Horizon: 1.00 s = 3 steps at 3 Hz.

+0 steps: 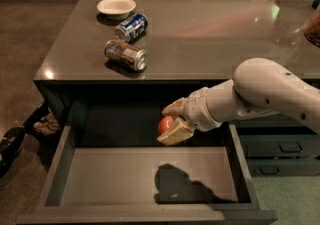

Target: Pick apple from top drawer and place on counter

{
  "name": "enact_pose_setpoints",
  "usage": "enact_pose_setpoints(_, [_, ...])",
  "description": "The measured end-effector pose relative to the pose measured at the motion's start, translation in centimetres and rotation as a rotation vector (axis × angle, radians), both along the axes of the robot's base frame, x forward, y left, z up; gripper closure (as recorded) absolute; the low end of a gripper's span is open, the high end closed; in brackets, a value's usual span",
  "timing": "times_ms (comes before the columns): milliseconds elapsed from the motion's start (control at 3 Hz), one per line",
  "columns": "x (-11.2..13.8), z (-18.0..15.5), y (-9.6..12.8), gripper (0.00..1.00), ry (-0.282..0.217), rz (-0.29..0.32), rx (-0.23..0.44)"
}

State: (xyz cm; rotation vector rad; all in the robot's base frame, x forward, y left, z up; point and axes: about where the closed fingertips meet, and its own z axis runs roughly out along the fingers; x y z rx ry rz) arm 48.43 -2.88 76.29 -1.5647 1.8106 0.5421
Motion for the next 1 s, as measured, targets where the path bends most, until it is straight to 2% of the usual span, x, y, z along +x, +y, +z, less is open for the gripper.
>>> enact_pose_setpoints(333, [0.1, 0.4, 0.0, 1.0, -0.006, 0.0, -0.005])
enact_pose_setpoints(667, [1.2, 3.3, 0.0, 1.0, -0.051, 0.0, -0.046])
enact_pose_setpoints(1000, [2.6, 7.6, -0.4, 1.0, -0.116, -0.006, -0.094])
